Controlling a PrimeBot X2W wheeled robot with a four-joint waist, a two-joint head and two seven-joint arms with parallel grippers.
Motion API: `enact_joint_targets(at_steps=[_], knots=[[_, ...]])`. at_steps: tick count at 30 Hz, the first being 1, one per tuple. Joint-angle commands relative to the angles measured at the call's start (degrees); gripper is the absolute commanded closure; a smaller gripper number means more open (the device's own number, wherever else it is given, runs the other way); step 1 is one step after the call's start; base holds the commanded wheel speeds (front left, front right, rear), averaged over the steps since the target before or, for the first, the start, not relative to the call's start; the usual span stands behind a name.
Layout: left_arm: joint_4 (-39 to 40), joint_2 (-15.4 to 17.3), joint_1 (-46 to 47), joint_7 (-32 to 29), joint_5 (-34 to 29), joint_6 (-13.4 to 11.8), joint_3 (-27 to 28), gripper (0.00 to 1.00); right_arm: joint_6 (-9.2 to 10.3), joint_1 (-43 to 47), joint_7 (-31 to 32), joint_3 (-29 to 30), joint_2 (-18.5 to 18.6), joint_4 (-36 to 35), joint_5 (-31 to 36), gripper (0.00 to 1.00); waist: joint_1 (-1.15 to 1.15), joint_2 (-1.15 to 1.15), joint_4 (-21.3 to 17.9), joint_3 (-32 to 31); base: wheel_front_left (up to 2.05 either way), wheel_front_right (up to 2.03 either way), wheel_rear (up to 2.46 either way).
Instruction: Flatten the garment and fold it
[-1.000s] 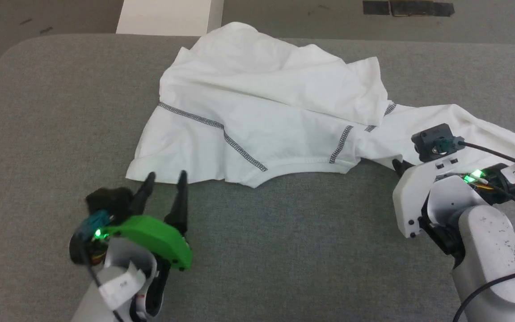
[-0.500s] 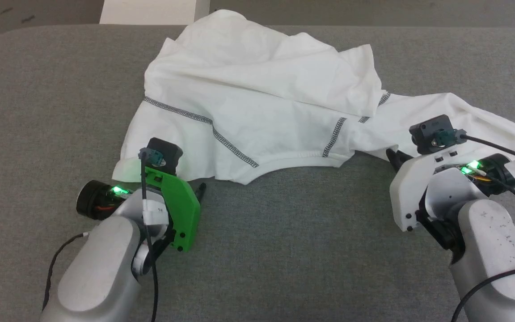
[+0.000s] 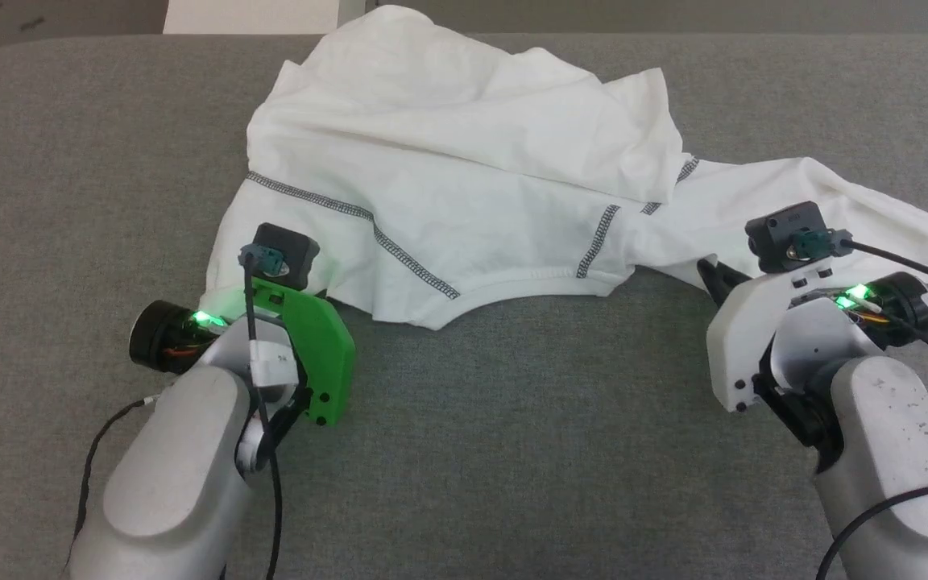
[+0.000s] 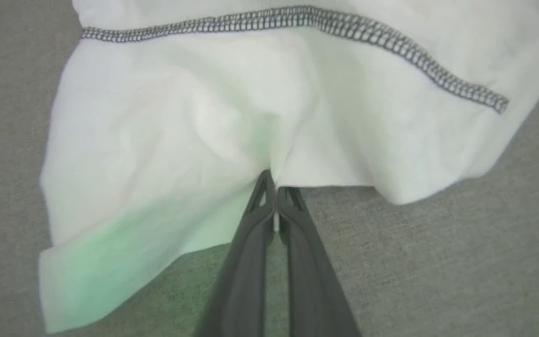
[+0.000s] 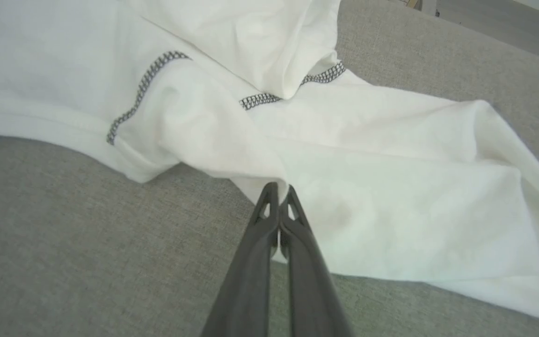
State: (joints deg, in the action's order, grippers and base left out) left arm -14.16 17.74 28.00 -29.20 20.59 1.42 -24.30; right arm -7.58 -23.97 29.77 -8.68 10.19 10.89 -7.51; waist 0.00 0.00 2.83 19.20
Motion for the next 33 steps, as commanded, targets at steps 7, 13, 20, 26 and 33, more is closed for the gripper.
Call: enact_joint_targets(at_steps=[7,13,20,26,33], knots=[[5.4,-1.6,0.2,5.3,5.8,-0.8,5.3,1.00,0.09,-1.7,-1.6,2.3,1.0,-2.7,-5.9,1.00,0.00,0.00,0.9,-3.2,0.00,0.00,0.00],[11.2,-1.5,3.9,7.3,10.4,-1.1,10.8,1.00,0.09,-4.7,-0.2,4.6,4.4,-6.8,-13.9,1.00,0.00,0.00,1.4,-7.6,0.00,0.00,0.00],[14.7,-0.3,10.9,7.0,11.5,-0.8,13.2,1.00,0.09,-8.7,3.3,5.8,7.6,-11.6,-20.6,1.00,0.00,0.00,1.1,-12.7,0.00,0.00,0.00],[15.1,-0.1,18.5,8.1,11.0,-0.9,14.4,1.00,0.09,-13.4,4.9,7.6,8.4,-14.8,-23.6,1.00,0.00,0.00,0.5,-14.9,0.00,0.00,0.00],[13.5,1.3,24.3,7.2,9.6,-1.2,14.5,1.00,0.09,-19.1,5.1,10.4,7.5,-16.3,-24.7,1.00,0.00,0.00,-0.1,-16.0,0.00,0.00,0.00]])
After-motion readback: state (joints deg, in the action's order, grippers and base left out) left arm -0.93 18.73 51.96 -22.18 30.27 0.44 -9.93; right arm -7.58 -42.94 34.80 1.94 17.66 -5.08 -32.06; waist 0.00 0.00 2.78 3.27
